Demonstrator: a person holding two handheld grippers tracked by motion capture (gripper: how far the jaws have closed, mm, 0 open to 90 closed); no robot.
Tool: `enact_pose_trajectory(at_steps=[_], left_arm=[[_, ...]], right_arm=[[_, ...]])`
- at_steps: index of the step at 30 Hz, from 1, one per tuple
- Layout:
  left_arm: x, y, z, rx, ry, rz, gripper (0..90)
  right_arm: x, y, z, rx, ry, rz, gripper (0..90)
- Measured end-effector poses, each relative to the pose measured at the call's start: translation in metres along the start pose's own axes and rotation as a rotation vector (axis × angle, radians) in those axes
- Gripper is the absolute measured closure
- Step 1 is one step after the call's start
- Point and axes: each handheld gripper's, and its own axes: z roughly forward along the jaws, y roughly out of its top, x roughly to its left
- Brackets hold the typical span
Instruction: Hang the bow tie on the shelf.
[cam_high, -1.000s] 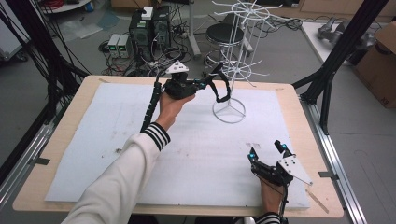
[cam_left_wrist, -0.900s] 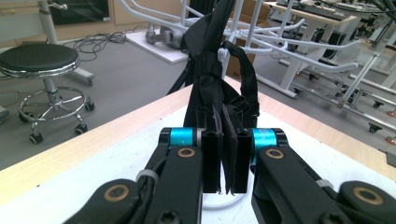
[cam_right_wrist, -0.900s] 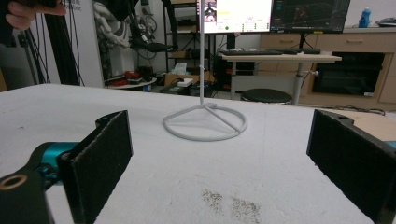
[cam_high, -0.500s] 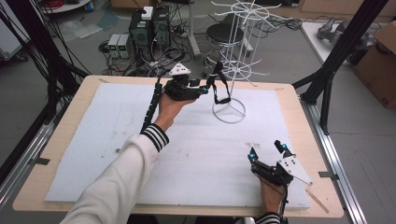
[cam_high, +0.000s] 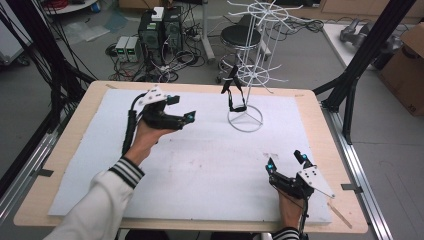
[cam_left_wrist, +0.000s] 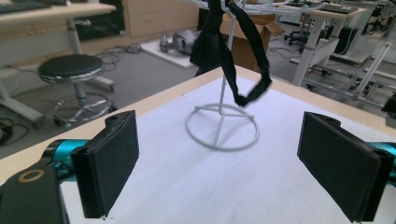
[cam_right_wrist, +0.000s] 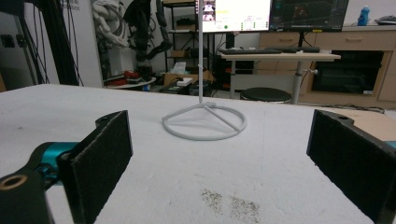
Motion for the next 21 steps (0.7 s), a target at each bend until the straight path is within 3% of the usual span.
enact_pose_trajectory(at_steps=[6, 12, 17, 21], left_arm=[[0.004, -0.035, -0.060, -0.069, 0.039, 0.027, 13.2], [0.010, -0.089, -0.106, -0.114, 0.115, 0.030, 13.2], [0.007, -0.125, -0.124, -0.156, 0.150, 0.027, 13.2], [0.003, -0.139, -0.125, -0.172, 0.147, 0.034, 13.2]], right_arm=[[0.001, 0.000, 0.001, 0.011, 0.002, -0.001, 5.8], [0.000, 0.000, 0.001, 0.004, 0.004, -0.006, 5.8], [0.001, 0.000, 0.000, -0.004, 0.006, -0.001, 5.8], [0.001, 0.000, -0.001, -0.008, 0.009, -0.005, 5.7]])
